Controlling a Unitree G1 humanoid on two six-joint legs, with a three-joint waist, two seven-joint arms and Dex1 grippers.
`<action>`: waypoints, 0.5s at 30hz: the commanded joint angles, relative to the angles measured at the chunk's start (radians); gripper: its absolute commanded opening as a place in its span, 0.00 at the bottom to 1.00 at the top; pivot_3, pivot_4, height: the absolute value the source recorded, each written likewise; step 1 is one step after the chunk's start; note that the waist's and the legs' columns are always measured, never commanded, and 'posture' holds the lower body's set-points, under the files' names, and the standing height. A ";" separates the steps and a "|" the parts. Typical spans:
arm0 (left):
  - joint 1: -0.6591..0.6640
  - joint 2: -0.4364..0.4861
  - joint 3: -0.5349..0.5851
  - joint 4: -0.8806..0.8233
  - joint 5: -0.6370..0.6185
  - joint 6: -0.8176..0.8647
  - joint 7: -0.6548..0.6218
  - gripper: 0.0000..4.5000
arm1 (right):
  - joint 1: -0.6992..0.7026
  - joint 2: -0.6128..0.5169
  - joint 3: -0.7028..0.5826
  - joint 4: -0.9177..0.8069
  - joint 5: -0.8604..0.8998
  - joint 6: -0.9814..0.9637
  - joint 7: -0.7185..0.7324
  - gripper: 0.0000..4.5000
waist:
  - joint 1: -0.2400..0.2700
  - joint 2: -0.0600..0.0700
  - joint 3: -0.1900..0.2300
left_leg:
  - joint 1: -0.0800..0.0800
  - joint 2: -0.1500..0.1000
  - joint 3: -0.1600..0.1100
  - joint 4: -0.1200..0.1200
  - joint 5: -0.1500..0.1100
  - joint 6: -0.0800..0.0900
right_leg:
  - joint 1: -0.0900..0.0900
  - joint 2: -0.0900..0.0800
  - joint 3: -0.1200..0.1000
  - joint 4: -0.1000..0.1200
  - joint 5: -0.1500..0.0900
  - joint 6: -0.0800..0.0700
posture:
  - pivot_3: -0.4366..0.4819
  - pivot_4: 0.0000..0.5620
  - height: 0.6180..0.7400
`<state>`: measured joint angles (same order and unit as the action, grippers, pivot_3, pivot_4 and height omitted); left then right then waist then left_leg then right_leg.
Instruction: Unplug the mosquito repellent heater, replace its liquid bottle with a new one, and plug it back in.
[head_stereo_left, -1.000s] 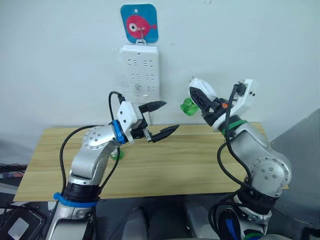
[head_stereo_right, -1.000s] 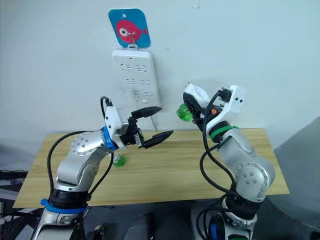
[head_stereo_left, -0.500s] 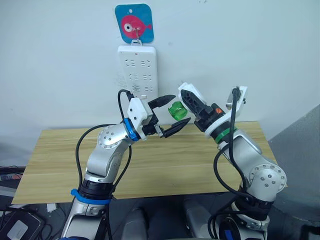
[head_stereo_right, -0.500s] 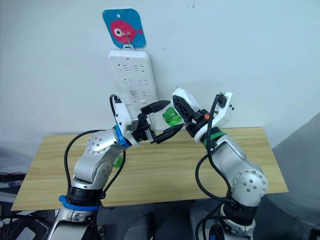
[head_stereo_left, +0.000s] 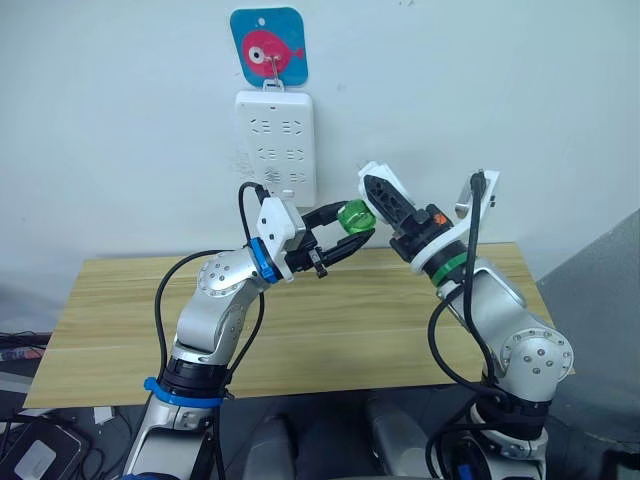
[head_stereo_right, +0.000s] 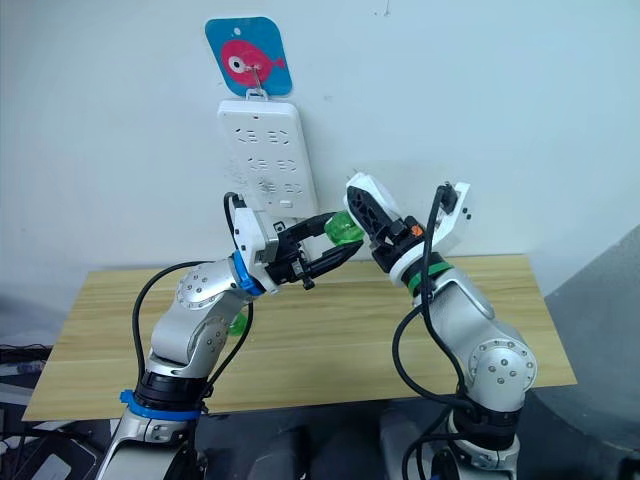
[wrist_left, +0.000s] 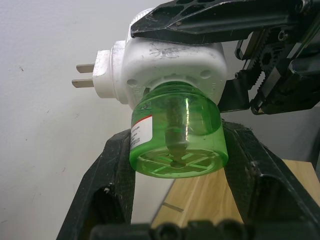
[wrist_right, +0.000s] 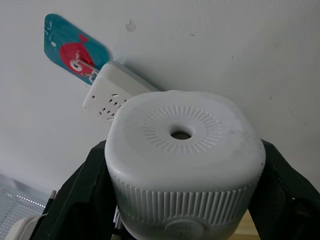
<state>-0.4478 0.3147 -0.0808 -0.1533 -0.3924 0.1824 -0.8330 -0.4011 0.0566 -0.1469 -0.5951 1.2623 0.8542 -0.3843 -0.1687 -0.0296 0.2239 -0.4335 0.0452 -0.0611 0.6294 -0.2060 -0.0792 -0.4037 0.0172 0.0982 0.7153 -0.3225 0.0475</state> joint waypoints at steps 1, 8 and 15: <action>-0.020 0.005 0.014 -0.021 -0.003 -0.035 -0.003 0.49 | 0.013 -0.019 0.025 -0.023 0.080 -0.022 -0.010 0.66 | 0.000 0.000 0.000 | 0.000 0.000 0.000 0.000 0.000 0.000 | 0.000 0.000 0.000 0.000 0.000 0.000 | 0.26 0.37 0.87; 0.011 0.069 -0.004 -0.011 0.023 -0.106 -0.098 0.49 | 0.033 -0.163 -0.036 -0.013 0.233 -0.058 0.014 1.00 | 0.001 0.000 0.000 | 0.000 0.000 0.000 0.000 0.000 0.000 | 0.000 0.000 0.000 0.000 0.000 0.000 | 0.26 0.37 0.87; 0.049 0.158 -0.019 0.006 0.033 -0.183 -0.224 0.49 | 0.066 -0.541 -0.112 0.127 0.571 0.048 0.178 1.00 | 0.004 0.000 0.001 | 0.000 0.000 0.001 0.000 0.000 0.000 | 0.000 0.000 0.001 -0.002 0.000 0.000 | 0.26 0.37 0.87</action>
<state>-0.3977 0.4579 -0.0999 -0.1301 -0.3538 0.0423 -1.0209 -0.3434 -0.4203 -0.2313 -0.4919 1.7342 0.8585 -0.2832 -0.1648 -0.0294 0.2247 -0.4337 0.0451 -0.0595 0.6292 -0.2061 -0.0789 -0.4036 0.0173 0.0992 0.7137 -0.3226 0.0475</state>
